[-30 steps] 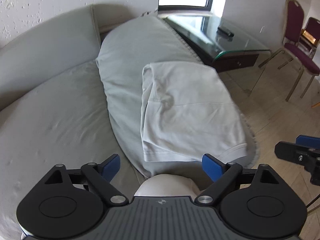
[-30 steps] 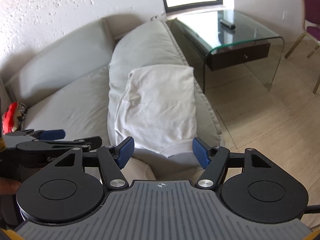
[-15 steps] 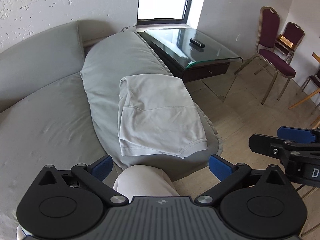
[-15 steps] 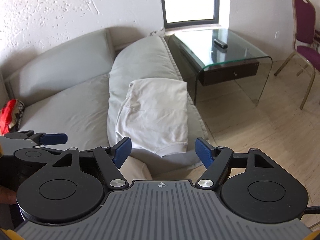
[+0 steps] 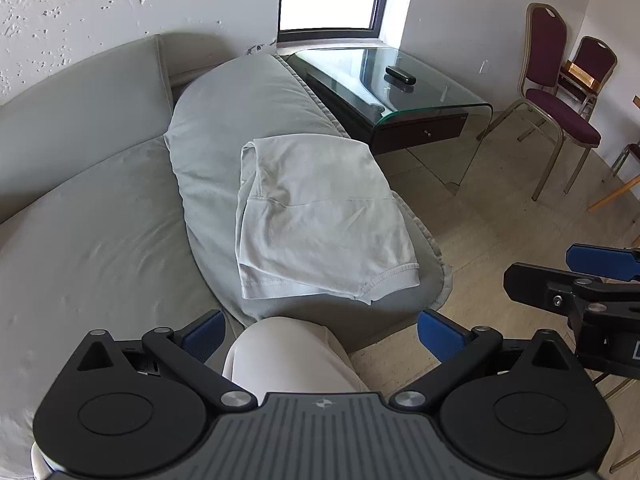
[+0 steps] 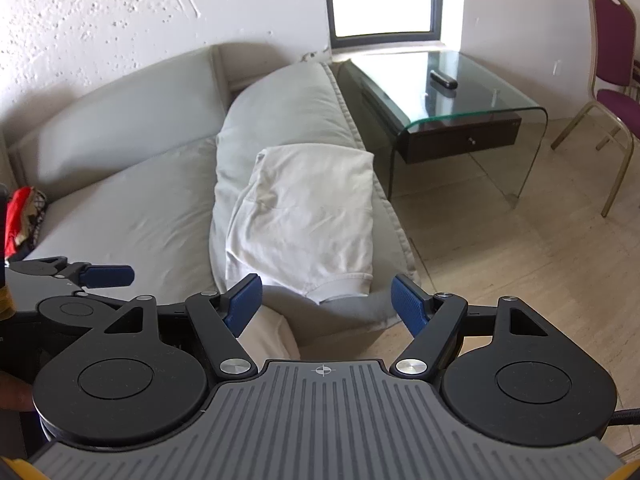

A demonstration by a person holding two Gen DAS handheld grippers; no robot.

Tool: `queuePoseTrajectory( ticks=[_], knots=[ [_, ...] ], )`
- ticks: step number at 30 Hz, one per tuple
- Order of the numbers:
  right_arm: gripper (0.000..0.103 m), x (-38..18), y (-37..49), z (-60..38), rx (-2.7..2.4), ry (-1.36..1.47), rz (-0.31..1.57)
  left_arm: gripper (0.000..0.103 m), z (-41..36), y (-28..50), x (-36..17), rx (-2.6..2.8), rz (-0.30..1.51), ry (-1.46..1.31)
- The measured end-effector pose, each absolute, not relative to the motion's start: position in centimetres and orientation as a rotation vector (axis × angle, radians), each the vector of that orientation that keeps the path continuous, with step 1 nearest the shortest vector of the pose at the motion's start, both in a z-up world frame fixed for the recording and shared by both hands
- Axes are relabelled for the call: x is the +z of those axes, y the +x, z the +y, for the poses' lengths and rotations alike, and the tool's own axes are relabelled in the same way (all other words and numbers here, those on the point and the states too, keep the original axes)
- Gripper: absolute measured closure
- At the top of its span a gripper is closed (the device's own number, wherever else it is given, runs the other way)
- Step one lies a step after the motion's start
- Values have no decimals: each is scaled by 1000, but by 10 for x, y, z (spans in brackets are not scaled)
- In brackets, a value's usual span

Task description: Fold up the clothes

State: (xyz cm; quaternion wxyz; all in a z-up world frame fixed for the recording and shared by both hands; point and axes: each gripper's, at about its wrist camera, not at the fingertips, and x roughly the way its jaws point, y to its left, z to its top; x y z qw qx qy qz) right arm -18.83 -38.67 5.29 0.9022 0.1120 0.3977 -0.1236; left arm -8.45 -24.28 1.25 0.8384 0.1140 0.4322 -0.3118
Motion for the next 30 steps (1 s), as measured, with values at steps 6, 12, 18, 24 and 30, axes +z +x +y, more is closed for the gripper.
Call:
queuePoseTrajectory(
  ticks=[6, 12, 18, 24, 30],
  knots=[
    [26, 49, -185, -387, -255, 231, 827, 1, -244, -81, 8, -647, 930, 255],
    [26, 47, -186, -390, -257, 239, 829, 1, -248, -81, 8, -649, 922, 266],
    [26, 46, -185, -391, -256, 241, 833, 1, -251, -80, 7, -647, 923, 272],
    [26, 46, -183, -392, -260, 244, 836, 1, -252, -78, 6, -649, 937, 262],
    [26, 45, -183, -391, -262, 246, 842, 1, -254, -77, 5, -644, 931, 271]
  ],
)
